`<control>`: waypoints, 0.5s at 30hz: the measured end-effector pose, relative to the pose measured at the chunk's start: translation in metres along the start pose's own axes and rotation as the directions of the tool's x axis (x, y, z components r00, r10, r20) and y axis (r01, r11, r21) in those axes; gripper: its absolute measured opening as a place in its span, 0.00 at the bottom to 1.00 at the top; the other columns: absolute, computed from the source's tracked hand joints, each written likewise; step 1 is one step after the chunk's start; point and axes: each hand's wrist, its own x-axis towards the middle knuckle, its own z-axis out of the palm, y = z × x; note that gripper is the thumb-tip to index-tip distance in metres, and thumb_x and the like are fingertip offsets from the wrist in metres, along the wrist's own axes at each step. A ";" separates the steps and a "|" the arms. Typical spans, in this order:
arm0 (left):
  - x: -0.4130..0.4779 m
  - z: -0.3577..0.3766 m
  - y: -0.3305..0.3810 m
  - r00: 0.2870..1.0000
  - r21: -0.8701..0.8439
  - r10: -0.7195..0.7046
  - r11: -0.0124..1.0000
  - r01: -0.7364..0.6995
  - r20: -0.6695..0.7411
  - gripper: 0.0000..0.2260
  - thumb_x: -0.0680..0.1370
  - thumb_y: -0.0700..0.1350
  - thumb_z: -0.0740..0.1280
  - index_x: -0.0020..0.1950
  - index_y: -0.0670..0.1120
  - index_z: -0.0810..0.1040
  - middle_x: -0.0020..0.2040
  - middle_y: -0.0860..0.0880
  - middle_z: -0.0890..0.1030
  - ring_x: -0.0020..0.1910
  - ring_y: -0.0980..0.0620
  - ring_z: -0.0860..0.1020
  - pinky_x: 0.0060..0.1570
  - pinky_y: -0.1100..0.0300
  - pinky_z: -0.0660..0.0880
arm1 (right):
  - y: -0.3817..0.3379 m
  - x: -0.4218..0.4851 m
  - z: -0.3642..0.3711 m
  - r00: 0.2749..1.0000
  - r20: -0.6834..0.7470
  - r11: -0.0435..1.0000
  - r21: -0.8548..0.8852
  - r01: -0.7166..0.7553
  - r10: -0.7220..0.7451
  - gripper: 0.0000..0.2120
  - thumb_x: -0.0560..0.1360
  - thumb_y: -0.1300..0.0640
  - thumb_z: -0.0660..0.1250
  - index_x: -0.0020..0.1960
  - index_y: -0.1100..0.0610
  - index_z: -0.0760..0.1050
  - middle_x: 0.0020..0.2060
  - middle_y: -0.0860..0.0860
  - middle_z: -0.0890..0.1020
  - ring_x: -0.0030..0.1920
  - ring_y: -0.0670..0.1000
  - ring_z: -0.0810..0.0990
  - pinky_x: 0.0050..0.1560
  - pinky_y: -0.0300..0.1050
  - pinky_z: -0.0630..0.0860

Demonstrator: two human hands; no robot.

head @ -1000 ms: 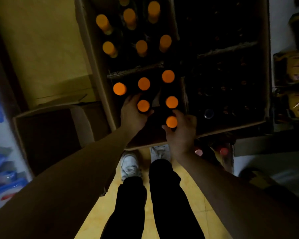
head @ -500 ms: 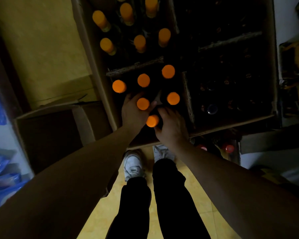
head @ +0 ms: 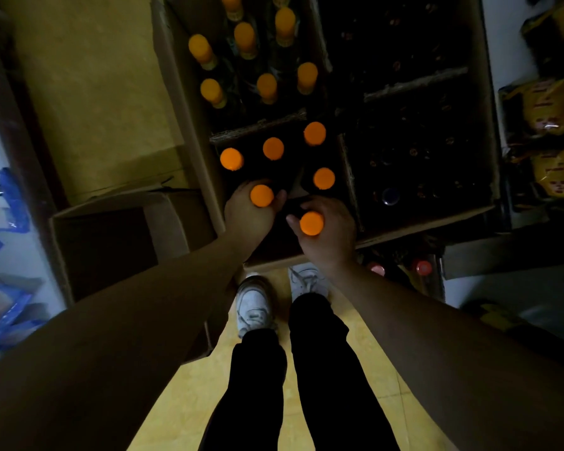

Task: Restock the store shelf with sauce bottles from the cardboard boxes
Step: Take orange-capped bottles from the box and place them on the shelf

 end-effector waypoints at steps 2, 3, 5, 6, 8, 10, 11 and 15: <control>-0.015 -0.012 0.011 1.000 -0.065 -0.014 0.998 0.015 0.009 0.09 0.80 0.53 0.71 0.56 0.49 0.81 0.51 0.51 0.83 0.53 0.50 0.80 0.56 0.46 0.78 | -0.017 -0.004 -0.014 0.999 -0.042 0.998 0.062 -0.024 0.027 0.12 0.70 0.54 0.79 0.46 0.61 0.82 0.44 0.56 0.86 0.49 0.59 0.83 0.49 0.45 0.75; -0.023 -0.020 0.018 1.000 -0.082 -0.017 0.996 0.017 0.007 0.08 0.81 0.50 0.71 0.56 0.48 0.81 0.51 0.51 0.83 0.52 0.51 0.80 0.55 0.49 0.78 | -0.029 -0.006 -0.023 0.998 -0.047 0.995 0.091 -0.042 0.046 0.12 0.71 0.52 0.78 0.45 0.60 0.83 0.43 0.55 0.86 0.48 0.58 0.84 0.48 0.45 0.76; -0.043 -0.039 0.038 0.999 -0.115 -0.044 0.992 0.045 0.008 0.09 0.81 0.48 0.72 0.58 0.46 0.81 0.51 0.51 0.82 0.49 0.55 0.79 0.47 0.66 0.76 | -0.055 -0.008 -0.043 0.994 -0.027 0.988 0.118 -0.099 0.103 0.11 0.72 0.50 0.77 0.44 0.58 0.83 0.40 0.53 0.86 0.45 0.55 0.84 0.45 0.46 0.78; -0.053 -0.050 0.050 0.998 -0.127 -0.054 0.990 0.055 0.011 0.09 0.81 0.49 0.72 0.58 0.46 0.81 0.50 0.52 0.82 0.47 0.58 0.78 0.41 0.71 0.74 | -0.070 -0.008 -0.054 0.990 -0.015 0.983 0.128 -0.134 0.137 0.11 0.73 0.49 0.77 0.44 0.58 0.83 0.40 0.52 0.85 0.45 0.53 0.83 0.45 0.46 0.77; -0.073 -0.074 0.075 0.998 -0.145 -0.061 0.987 0.061 0.011 0.08 0.80 0.50 0.72 0.55 0.47 0.82 0.47 0.52 0.82 0.45 0.57 0.78 0.39 0.67 0.72 | -0.102 -0.010 -0.080 0.979 -0.004 0.968 0.153 -0.201 0.204 0.10 0.74 0.50 0.77 0.47 0.58 0.83 0.42 0.51 0.85 0.47 0.52 0.83 0.47 0.45 0.76; -0.094 -0.101 0.105 0.996 -0.191 -0.086 0.978 0.081 -0.016 0.10 0.79 0.51 0.74 0.51 0.45 0.82 0.45 0.48 0.83 0.45 0.51 0.78 0.41 0.58 0.73 | -0.135 -0.013 -0.108 0.975 -0.042 0.966 0.150 -0.210 0.218 0.12 0.76 0.50 0.76 0.49 0.59 0.83 0.44 0.54 0.85 0.50 0.55 0.83 0.51 0.51 0.78; -0.105 -0.116 0.121 0.995 -0.218 -0.098 0.972 0.091 -0.020 0.12 0.78 0.51 0.75 0.51 0.43 0.82 0.46 0.46 0.83 0.45 0.49 0.79 0.42 0.55 0.73 | -0.152 -0.018 -0.124 0.973 -0.061 0.964 0.164 -0.209 0.221 0.12 0.76 0.50 0.76 0.49 0.60 0.82 0.43 0.55 0.85 0.50 0.57 0.83 0.52 0.54 0.79; -0.158 -0.180 0.200 0.998 -0.270 -0.042 0.962 0.027 -0.053 0.11 0.78 0.50 0.75 0.49 0.42 0.83 0.39 0.50 0.80 0.38 0.53 0.77 0.39 0.58 0.72 | -0.224 -0.042 -0.192 0.969 -0.142 0.958 0.234 -0.164 0.201 0.13 0.77 0.50 0.76 0.43 0.59 0.80 0.37 0.55 0.83 0.42 0.55 0.82 0.46 0.55 0.79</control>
